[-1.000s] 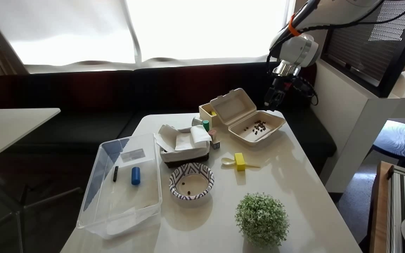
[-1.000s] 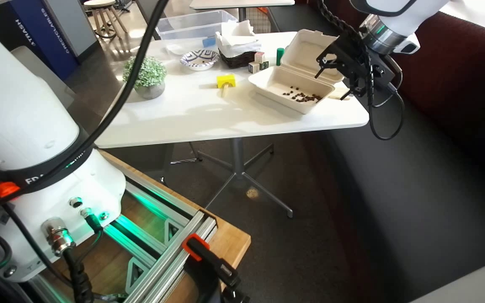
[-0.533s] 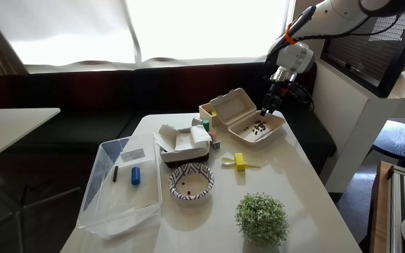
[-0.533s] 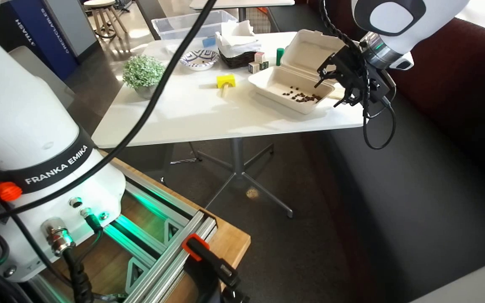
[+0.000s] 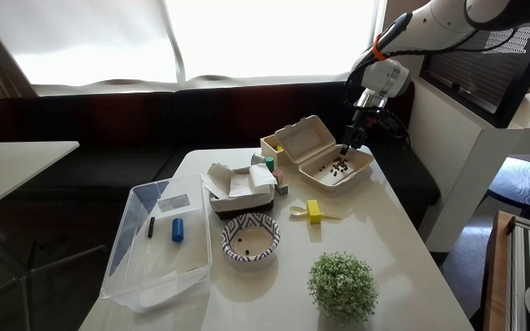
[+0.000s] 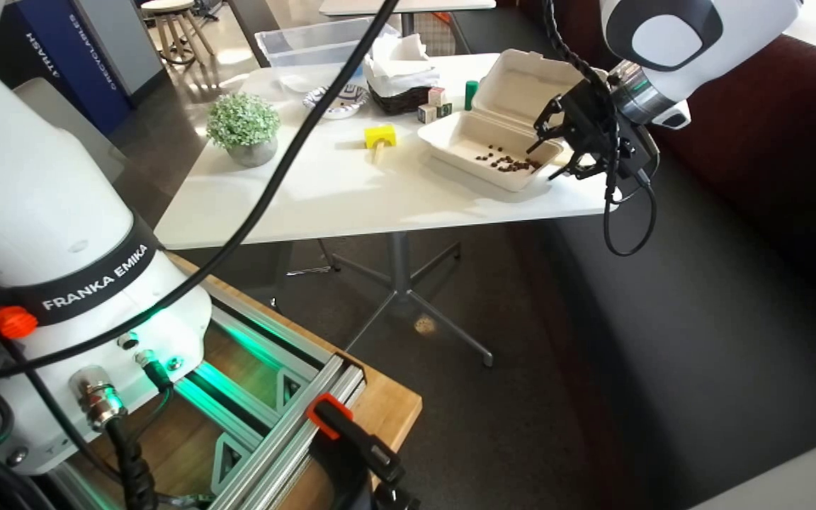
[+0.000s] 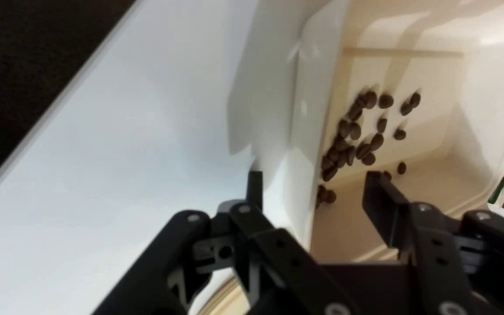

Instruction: Empty the beans in the carton box into the box

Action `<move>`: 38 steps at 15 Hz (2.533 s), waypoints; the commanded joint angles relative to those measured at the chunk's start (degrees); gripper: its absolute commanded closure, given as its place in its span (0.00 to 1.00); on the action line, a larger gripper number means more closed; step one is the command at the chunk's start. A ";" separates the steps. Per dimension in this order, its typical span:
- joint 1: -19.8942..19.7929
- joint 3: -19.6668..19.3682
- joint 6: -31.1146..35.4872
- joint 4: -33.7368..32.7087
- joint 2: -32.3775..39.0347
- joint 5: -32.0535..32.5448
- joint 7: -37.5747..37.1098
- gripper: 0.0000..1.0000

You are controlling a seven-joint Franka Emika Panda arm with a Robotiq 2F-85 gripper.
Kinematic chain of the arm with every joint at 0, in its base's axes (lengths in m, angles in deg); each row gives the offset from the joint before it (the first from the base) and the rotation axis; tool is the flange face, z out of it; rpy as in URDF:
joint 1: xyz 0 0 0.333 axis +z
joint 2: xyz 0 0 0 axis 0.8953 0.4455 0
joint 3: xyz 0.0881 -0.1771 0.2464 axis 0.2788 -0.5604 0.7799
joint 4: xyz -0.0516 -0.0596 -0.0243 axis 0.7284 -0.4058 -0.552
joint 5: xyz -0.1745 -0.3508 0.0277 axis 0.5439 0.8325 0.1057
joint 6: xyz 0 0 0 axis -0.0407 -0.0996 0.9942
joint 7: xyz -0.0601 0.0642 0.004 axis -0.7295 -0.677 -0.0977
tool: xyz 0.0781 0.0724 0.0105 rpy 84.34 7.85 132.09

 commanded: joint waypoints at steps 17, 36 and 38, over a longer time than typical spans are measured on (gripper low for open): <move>-5.10 3.35 -10.93 -7.11 4.93 -0.30 -0.48 1.00; -0.67 0.37 -0.54 9.93 -13.37 0.43 -4.09 0.99; 1.19 -0.47 5.94 15.34 -17.93 0.16 -5.02 0.99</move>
